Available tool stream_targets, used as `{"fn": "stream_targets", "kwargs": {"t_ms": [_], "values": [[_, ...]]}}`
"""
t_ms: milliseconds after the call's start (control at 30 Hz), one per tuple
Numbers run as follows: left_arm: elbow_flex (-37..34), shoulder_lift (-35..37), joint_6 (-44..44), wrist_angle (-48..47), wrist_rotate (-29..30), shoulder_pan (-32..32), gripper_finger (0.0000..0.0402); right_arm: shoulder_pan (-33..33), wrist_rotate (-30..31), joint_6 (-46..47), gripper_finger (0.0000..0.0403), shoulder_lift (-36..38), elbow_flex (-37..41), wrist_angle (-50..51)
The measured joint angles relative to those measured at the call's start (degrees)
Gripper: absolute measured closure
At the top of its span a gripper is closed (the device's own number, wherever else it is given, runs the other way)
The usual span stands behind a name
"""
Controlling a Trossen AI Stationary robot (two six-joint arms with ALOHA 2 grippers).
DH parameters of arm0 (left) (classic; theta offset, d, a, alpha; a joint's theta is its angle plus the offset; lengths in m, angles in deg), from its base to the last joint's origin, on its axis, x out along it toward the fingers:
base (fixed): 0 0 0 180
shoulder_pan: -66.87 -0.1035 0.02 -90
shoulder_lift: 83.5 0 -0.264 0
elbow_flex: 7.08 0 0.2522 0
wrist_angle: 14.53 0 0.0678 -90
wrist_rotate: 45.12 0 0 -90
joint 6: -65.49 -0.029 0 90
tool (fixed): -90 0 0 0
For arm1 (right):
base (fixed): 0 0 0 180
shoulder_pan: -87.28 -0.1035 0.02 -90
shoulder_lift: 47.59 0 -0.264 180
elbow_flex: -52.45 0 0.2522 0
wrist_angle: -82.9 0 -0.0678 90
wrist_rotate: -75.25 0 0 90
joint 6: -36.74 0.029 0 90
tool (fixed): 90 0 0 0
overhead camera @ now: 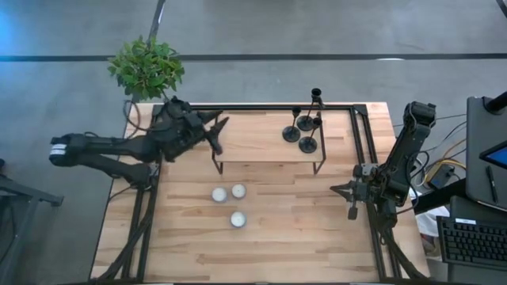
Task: Pick & Place candle stick holders
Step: Put the pink scented candle on the shelf
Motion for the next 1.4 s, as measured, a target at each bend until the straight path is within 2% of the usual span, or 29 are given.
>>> {"fn": "stream_targets", "kwargs": {"t_ms": [100, 267, 533, 600, 700, 800, 900, 1067, 1233, 1400], "values": [[-0.1, -3.4, 0.2, 4.9, 1.0, -0.2, 0.0252, 0.0, 0.0, 0.0, 0.0394, 0.0, 0.0, 0.0], [0.8, -5.5, -4.4, 14.3, 1.5, -0.2, 0.0252, 0.0, 0.0, 0.0, 0.0394, 0.0, 0.0, 0.0], [1.6, -2.6, -8.3, 13.0, 1.3, -0.2, 0.0252, 0.0, 0.0, 0.0, 0.0394, 0.0, 0.0, 0.0], [1.6, -1.2, -9.0, 9.1, 0.9, -0.1, 0.0252, 0.0, 0.0, 0.0, 0.0394, 0.0, 0.0, 0.0], [3.1, 1.6, -3.7, -1.2, 0.3, -0.1, 0.0252, 0.0, 0.0, 0.0, 0.0394, 0.0, 0.0, 0.0], [7.0, 4.1, 2.3, -16.0, -5.5, 0.1, 0.0252, 0.0, 0.0, 0.0, 0.0394, 0.0, 0.0, 0.0], [11.9, 3.7, 8.7, -28.8, -10.8, 0.9, 0.024, 0.0, 0.0, 0.0, 0.0394, 0.0, 0.0, 0.0], [20.4, 1.5, 13.2, -47.9, -18.6, 2.1, 0.0174, 0.0, 0.0, 0.0, 0.0394, 0.0, 0.0, 0.0], [25.8, -1.0, 15.8, -60.7, -24.3, 4.1, 0.0088, 0.0, 0.0, 0.0, 0.0394, 0.0, 0.0, 0.0], [28.9, -3.5, 17.8, -69.8, -28.0, 5.7, 0.0039, 0.0, 0.0, 0.0, 0.0394, 0.0, 0.0, 0.0]]}}
